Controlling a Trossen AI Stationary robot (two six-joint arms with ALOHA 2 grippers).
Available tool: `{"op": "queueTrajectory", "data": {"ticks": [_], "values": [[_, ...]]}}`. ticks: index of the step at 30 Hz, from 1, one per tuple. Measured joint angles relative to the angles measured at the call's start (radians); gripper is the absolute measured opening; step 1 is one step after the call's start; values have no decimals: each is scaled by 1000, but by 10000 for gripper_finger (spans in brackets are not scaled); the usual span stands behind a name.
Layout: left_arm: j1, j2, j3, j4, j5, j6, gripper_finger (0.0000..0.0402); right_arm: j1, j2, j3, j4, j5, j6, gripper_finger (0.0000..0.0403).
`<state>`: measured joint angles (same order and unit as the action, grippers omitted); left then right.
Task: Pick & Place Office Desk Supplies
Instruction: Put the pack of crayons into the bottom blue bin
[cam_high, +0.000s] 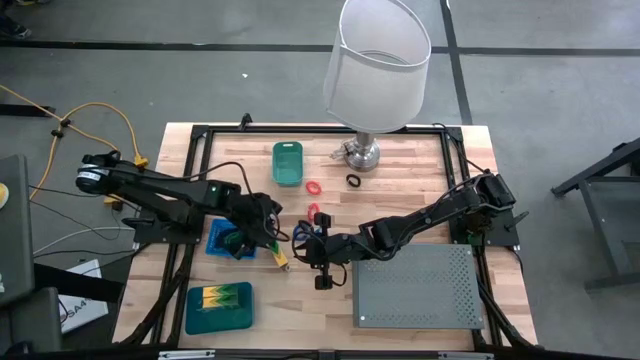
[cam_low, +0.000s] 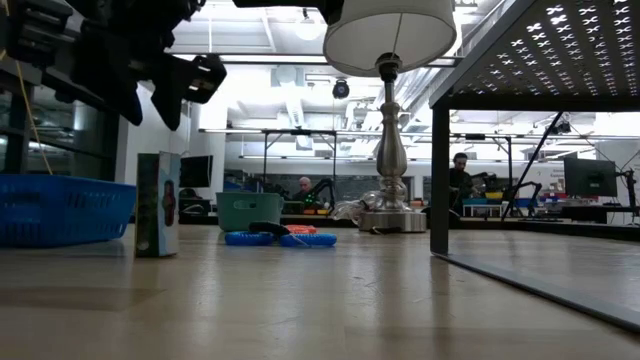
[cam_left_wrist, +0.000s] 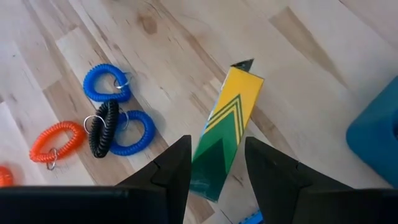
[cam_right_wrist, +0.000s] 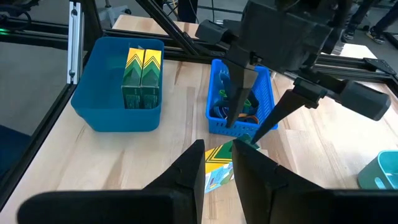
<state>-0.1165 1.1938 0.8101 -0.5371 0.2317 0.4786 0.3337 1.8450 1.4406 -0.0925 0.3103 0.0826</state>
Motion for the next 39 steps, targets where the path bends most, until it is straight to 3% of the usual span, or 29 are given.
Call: {"op": "queueTrajectory", "data": {"ticks": [8, 21, 39], "values": [[0, 0, 0, 6, 0, 8, 148, 0, 0, 0, 0, 0, 0, 69], [0, 9, 0, 24, -27, 90, 222, 0, 0, 0, 0, 0, 0, 69], [-23, 112, -1, 67, -18, 153, 225, 0, 0, 0, 2, 0, 0, 69]]}}
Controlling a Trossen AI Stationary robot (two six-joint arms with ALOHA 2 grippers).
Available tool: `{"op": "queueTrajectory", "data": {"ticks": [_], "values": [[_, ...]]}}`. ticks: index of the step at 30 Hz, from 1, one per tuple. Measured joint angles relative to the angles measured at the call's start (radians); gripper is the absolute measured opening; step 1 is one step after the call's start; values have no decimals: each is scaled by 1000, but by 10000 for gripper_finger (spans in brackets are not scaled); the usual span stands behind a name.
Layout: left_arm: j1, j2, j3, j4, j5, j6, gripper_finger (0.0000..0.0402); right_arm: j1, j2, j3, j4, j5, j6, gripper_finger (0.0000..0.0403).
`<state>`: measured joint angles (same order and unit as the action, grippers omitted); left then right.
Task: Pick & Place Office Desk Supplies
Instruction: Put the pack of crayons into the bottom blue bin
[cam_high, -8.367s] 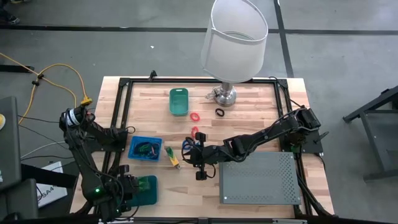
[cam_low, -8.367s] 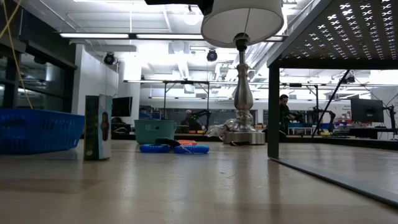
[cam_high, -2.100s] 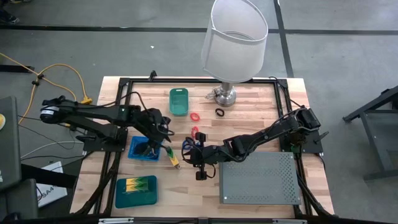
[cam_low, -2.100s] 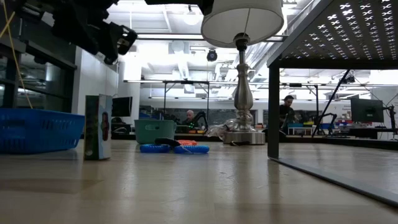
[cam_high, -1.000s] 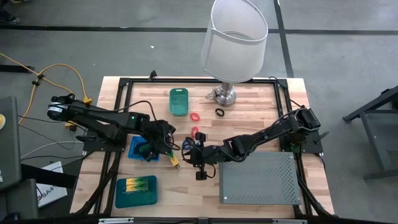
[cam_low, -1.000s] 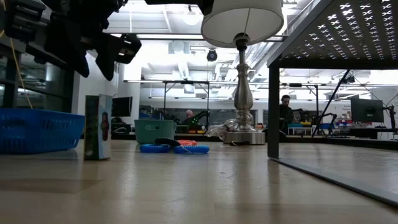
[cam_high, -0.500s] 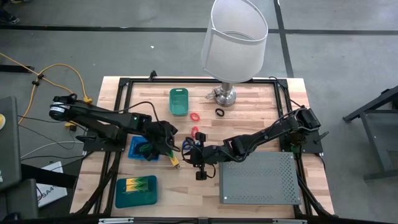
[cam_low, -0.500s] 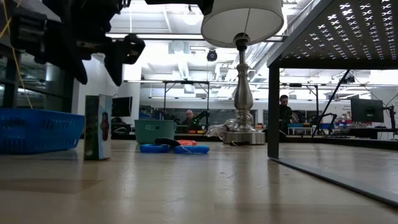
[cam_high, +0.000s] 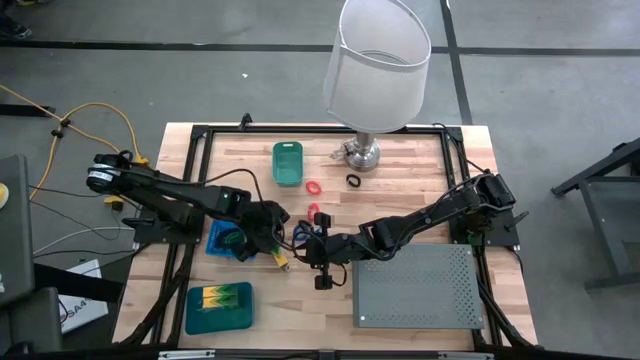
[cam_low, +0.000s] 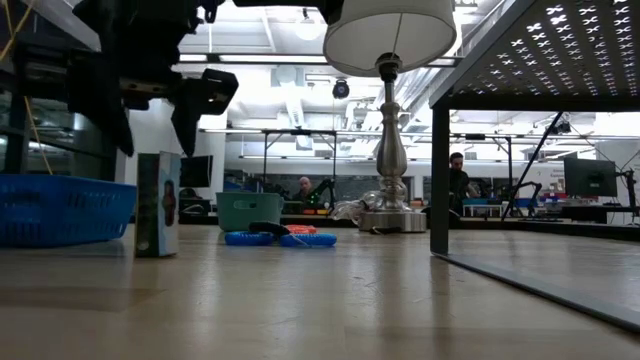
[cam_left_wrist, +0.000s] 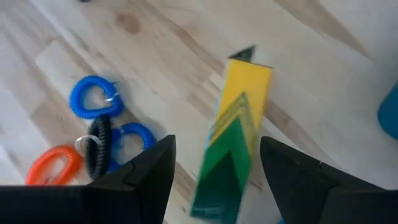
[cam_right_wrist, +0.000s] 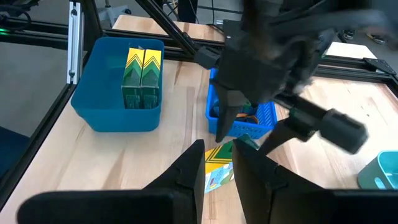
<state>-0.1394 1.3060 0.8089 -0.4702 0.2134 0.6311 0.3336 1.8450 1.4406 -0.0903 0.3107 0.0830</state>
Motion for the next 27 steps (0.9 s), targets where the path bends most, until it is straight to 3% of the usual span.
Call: {"op": "queueTrajectory", "data": {"ticks": [27], "values": [[-19, 82, 0, 3, -36, 26, 225, 0, 0, 0, 17, 0, 0, 69]]}}
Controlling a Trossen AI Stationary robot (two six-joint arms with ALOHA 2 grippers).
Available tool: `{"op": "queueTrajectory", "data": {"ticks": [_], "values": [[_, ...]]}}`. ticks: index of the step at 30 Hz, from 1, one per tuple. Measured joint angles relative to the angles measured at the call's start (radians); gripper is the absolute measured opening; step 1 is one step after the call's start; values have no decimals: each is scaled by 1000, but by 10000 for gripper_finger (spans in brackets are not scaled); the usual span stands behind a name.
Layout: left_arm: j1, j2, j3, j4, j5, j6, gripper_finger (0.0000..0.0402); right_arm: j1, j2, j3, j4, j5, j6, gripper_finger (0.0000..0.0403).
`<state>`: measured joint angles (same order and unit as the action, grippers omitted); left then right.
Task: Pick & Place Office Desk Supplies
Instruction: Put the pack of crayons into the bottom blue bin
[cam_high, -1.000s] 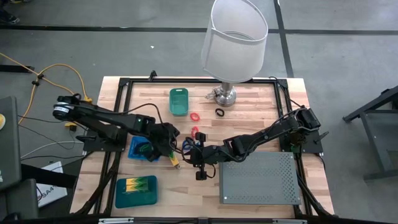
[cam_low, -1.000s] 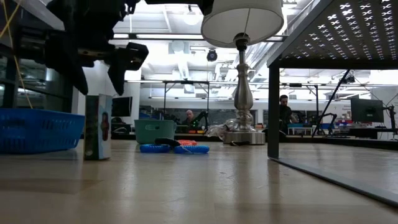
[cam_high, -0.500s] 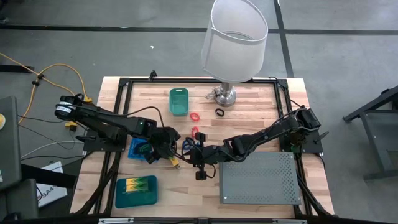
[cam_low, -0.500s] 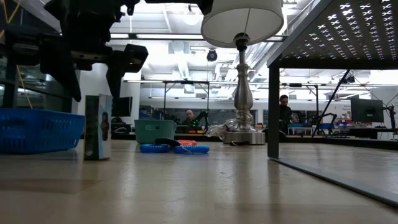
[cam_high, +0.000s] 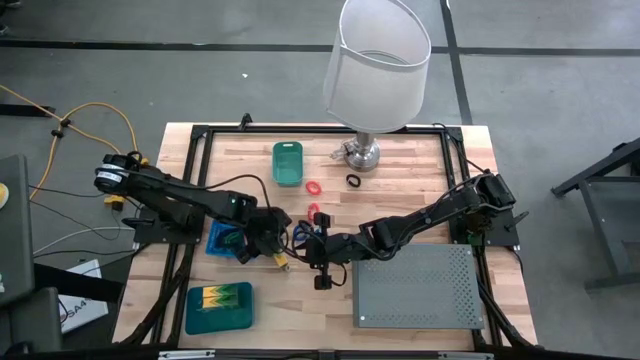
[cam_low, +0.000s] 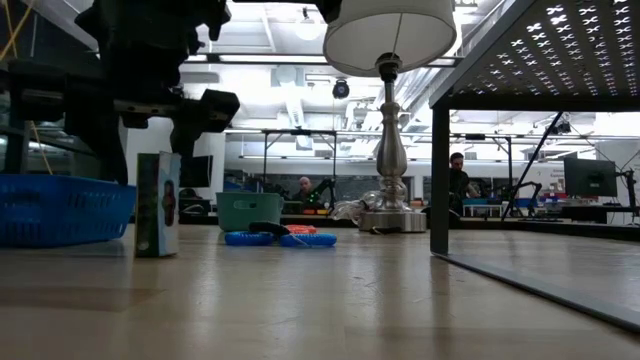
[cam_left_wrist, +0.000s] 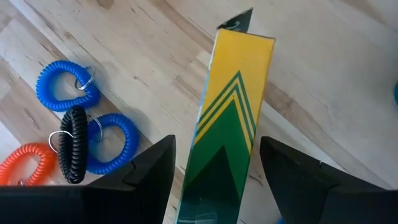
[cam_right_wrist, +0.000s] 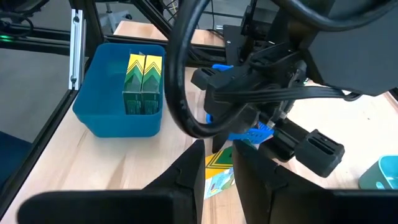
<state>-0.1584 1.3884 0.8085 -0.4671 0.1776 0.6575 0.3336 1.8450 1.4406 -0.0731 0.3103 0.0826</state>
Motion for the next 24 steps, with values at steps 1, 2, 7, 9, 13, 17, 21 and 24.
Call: {"op": "queueTrajectory", "data": {"ticks": [1, 2, 7, 9, 13, 17, 21, 24], "values": [[1, 0, 0, -1, 0, 0, 225, 0, 0, 0, 0, 0, 0, 69], [1, 0, 0, -1, 0, -1, 225, 0, 0, 0, 0, 0, 0, 69], [1, 0, 0, -2, 0, 0, 212, 0, 0, 0, 0, 0, 0, 69], [1, 0, 0, -2, -11, 0, 200, 0, 0, 0, 0, 0, 0, 69], [1, 0, 0, -2, -25, 0, 175, 0, 0, 0, 0, 0, 0, 69], [1, 0, 0, -2, -33, -1, 152, 0, 0, 0, 0, 0, 0, 69], [1, 0, 0, -3, -35, -3, 133, 0, 0, 0, 0, 0, 0, 69], [1, 0, 0, -3, -35, -3, 119, 0, 0, 0, 0, 0, 0, 69]]}}
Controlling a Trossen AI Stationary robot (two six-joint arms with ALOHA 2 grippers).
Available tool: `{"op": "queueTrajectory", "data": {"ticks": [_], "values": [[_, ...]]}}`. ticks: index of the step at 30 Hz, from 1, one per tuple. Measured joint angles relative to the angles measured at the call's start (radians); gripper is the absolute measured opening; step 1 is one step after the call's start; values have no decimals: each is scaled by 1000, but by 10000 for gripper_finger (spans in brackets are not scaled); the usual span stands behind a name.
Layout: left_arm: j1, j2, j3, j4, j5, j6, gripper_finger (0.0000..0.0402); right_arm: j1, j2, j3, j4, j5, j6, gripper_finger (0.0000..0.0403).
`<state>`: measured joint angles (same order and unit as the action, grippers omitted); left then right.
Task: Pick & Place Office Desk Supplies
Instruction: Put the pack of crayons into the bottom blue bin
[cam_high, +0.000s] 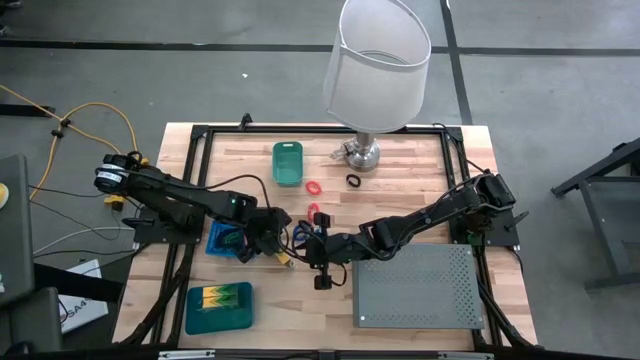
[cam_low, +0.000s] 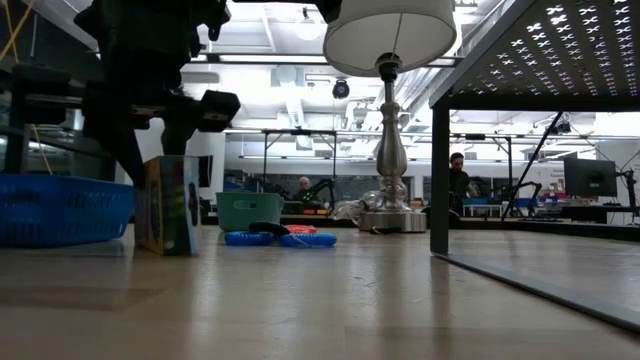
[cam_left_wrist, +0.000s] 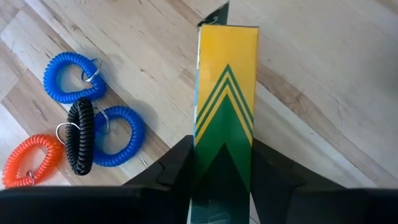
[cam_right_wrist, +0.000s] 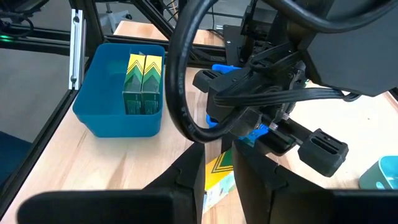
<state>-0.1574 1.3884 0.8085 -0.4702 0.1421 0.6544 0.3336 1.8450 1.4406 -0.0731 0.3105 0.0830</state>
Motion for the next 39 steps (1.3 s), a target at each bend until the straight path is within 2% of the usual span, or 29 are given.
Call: {"op": "queueTrajectory", "data": {"ticks": [10, 20, 28, 39], "values": [[0, -30, -1, -3, -3, 0, 115, 0, 0, 0, 0, 0, 0, 69], [-1, -230, -1, -38, -25, -15, 116, 0, 0, 0, 2, 0, 0, 69], [-52, -361, -1, -96, -166, -176, 116, 0, 0, 0, 3, 0, 0, 69], [-270, -415, 12, -211, -292, -636, 116, 0, 0, 0, 2, 0, 0, 69]]}}
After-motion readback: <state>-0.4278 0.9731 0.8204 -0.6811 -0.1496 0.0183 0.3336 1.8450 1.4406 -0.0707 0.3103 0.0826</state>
